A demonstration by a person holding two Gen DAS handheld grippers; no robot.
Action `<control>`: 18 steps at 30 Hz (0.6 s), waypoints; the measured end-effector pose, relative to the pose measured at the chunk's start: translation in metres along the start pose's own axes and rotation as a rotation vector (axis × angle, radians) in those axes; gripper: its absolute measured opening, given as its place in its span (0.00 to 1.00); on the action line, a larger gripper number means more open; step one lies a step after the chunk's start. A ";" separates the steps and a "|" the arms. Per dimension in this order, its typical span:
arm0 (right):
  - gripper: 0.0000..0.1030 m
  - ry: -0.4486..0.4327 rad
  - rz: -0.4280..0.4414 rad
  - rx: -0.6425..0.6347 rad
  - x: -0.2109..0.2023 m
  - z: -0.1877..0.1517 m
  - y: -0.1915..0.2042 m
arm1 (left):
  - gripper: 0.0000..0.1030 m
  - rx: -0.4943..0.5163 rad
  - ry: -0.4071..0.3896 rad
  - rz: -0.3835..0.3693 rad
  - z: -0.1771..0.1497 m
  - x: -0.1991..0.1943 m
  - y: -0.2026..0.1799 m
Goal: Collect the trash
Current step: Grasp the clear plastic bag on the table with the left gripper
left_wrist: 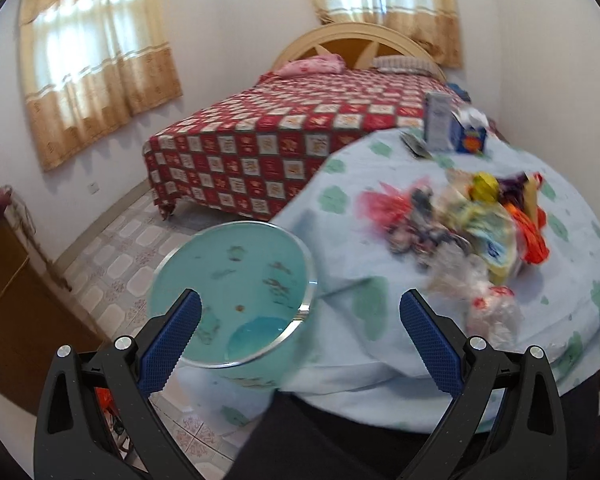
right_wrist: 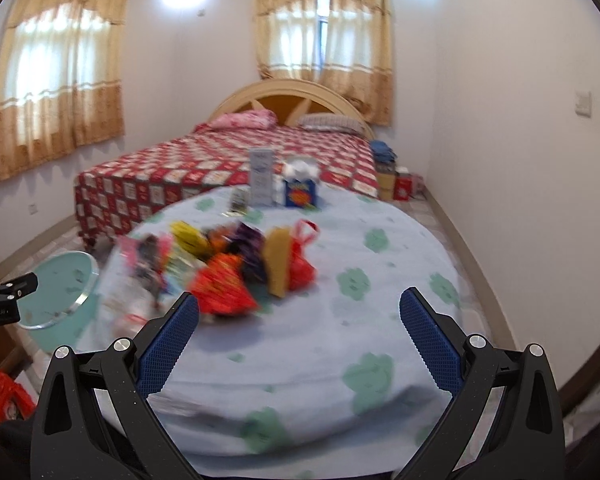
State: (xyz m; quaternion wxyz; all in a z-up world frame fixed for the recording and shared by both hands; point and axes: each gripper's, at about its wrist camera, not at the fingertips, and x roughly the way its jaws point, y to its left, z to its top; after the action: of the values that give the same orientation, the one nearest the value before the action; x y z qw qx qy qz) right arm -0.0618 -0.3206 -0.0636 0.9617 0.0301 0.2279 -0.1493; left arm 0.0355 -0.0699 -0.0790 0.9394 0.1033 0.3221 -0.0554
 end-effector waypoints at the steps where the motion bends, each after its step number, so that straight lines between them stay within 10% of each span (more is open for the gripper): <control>1: 0.96 -0.001 -0.011 0.002 0.003 -0.003 -0.004 | 0.94 0.008 0.005 -0.009 0.000 0.005 -0.010; 16: 0.95 0.088 -0.063 0.089 0.047 -0.036 -0.049 | 0.93 0.079 0.084 -0.166 -0.008 0.041 -0.107; 18: 0.95 0.091 -0.059 0.091 0.048 -0.037 -0.050 | 0.75 0.079 0.085 -0.200 -0.009 0.041 -0.109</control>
State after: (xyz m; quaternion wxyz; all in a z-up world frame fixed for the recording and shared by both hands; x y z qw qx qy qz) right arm -0.0523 -0.3767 -0.1178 0.9431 0.0737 0.2652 -0.1865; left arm 0.0434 -0.1750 -0.1285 0.9099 0.1098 0.3679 -0.1569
